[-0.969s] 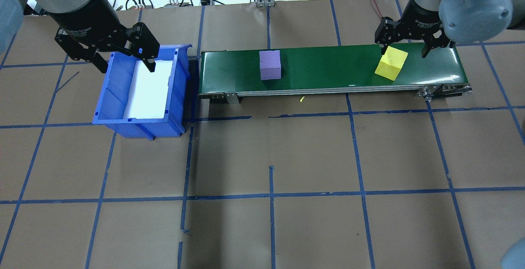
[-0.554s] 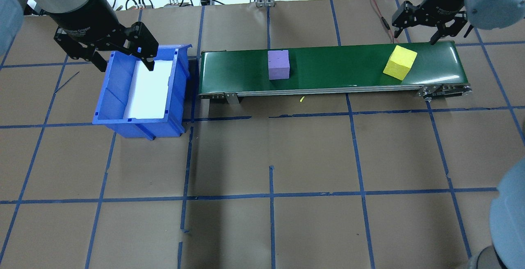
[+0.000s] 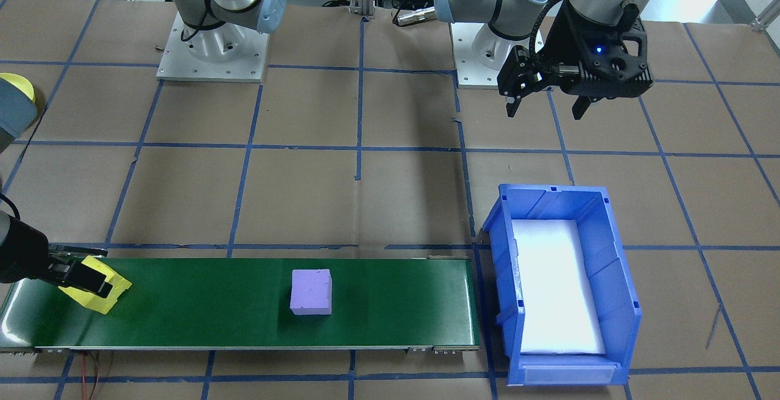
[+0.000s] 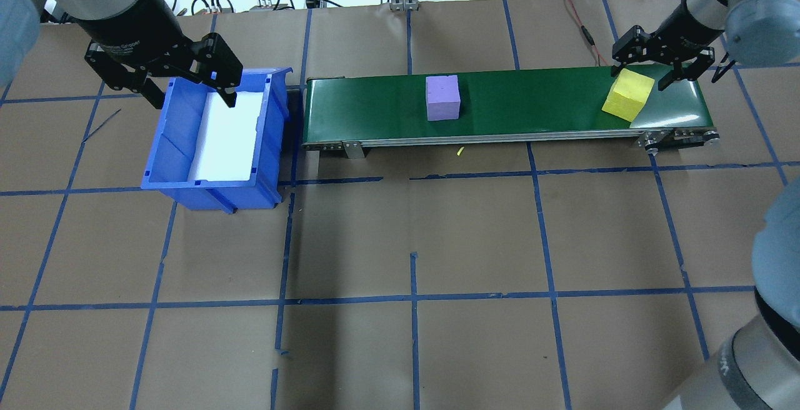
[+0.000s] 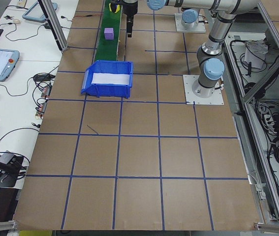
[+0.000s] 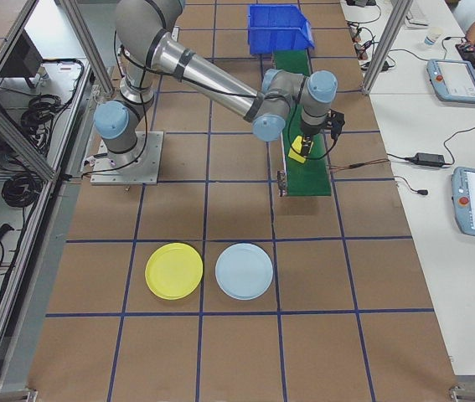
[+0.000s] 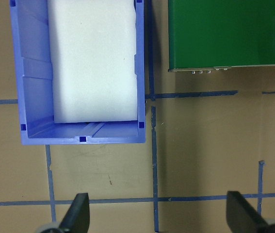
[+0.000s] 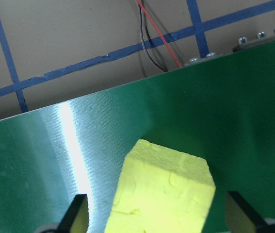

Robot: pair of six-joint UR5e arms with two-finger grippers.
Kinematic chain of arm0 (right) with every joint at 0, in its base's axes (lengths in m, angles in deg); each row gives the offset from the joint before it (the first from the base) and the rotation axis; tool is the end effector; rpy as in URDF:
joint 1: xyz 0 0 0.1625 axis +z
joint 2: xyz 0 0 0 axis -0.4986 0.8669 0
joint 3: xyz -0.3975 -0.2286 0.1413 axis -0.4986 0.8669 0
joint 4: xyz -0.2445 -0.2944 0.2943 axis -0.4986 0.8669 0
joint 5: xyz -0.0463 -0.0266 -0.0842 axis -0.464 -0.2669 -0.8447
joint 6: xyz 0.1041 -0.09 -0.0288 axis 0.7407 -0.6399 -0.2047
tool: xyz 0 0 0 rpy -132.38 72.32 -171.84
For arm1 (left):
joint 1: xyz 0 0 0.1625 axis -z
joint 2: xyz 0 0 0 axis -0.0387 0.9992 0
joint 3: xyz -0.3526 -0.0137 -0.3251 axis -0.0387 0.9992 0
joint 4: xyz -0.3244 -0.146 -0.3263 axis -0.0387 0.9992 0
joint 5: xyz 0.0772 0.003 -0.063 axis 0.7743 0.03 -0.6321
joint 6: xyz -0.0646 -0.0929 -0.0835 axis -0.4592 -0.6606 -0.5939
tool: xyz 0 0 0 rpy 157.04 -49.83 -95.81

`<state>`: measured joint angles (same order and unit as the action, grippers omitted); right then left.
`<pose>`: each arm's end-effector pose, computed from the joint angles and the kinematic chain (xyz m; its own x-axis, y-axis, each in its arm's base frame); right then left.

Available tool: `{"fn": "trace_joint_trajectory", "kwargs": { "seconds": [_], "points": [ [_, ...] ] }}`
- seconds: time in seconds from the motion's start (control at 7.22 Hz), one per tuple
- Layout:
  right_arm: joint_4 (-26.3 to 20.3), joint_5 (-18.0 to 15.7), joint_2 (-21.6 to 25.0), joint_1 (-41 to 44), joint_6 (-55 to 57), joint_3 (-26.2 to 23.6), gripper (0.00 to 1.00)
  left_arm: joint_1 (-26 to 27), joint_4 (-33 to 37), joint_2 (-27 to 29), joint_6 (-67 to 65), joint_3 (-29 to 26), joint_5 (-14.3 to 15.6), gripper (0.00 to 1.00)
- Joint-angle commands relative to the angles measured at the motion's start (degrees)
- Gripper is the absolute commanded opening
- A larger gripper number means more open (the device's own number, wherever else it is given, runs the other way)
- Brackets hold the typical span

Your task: Move block left to right into plate

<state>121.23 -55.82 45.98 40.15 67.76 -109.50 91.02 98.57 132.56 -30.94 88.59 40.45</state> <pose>-0.1005 -0.7511 0.2631 -0.9475 0.2483 -0.2017 0.2573 0.9661 -0.0196 -0.1204 -0.5672 0.5323 -0.9997 0.0247 -0.0094 0.0248 0.9995 -0.0183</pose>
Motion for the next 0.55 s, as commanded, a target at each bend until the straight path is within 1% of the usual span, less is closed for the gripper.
{"fn": "trace_joint_trajectory", "kwargs": {
  "seconds": [0.0,0.14,0.28,0.42],
  "points": [
    [1.95,-0.18,-2.11,-0.27,-0.41,-0.71,1.00,0.06,0.00,0.00,0.01,0.02,0.04,1.00],
    [1.96,-0.27,-2.11,-0.27,-1.02,-0.62,0.86,0.06,0.00,0.00,0.10,0.02,-0.05,1.00],
    [1.96,-0.79,-2.02,-0.36,-3.72,-0.62,0.49,0.06,0.00,0.00,0.10,0.02,0.04,1.00],
    [1.87,-2.89,-1.68,-0.36,-3.48,-0.45,0.32,0.06,0.00,0.00,0.10,0.02,0.04,1.00]
  ]
}}
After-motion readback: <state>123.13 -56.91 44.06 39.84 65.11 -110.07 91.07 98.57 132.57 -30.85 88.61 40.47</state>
